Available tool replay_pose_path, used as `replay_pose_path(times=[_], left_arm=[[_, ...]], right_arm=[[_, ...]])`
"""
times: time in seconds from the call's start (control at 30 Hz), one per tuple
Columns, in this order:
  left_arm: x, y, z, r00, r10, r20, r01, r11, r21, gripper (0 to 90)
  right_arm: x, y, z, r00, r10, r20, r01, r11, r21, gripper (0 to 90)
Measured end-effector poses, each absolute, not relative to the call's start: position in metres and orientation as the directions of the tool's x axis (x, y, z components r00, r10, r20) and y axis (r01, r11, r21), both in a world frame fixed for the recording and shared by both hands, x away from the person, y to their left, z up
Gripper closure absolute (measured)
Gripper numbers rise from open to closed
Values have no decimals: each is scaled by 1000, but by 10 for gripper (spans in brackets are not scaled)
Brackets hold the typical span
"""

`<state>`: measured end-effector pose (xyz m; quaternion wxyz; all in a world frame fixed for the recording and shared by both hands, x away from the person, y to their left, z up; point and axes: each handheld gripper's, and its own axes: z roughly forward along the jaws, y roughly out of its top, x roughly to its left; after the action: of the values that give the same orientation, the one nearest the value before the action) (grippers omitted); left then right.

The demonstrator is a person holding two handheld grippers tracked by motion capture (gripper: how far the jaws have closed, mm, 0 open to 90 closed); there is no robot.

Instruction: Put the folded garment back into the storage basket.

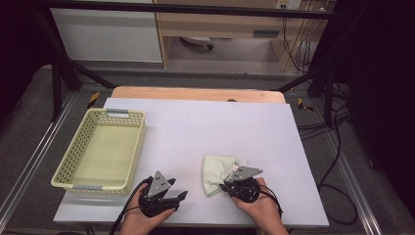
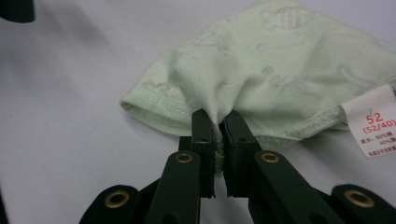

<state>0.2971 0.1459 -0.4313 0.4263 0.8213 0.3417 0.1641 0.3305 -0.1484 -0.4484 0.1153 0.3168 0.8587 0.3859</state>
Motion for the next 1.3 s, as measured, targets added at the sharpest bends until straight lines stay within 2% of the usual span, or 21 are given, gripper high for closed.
replay_pose_path(times=[0.13,0.37,0.53,1.3], left_arm=[[303,143,-429,698,716,-14,418,-391,820,345],[324,133,-422,679,734,-6,411,-373,832,206],[344,118,-420,685,728,-2,402,-375,835,161],[389,79,-435,671,741,10,448,-417,791,163]], right_arm=[[320,-151,-450,-780,625,43,454,517,726,845],[318,-149,-452,-795,607,5,427,553,715,843],[317,-150,-453,-803,596,-11,408,563,719,842],[318,-150,-453,-796,605,6,424,551,718,837]])
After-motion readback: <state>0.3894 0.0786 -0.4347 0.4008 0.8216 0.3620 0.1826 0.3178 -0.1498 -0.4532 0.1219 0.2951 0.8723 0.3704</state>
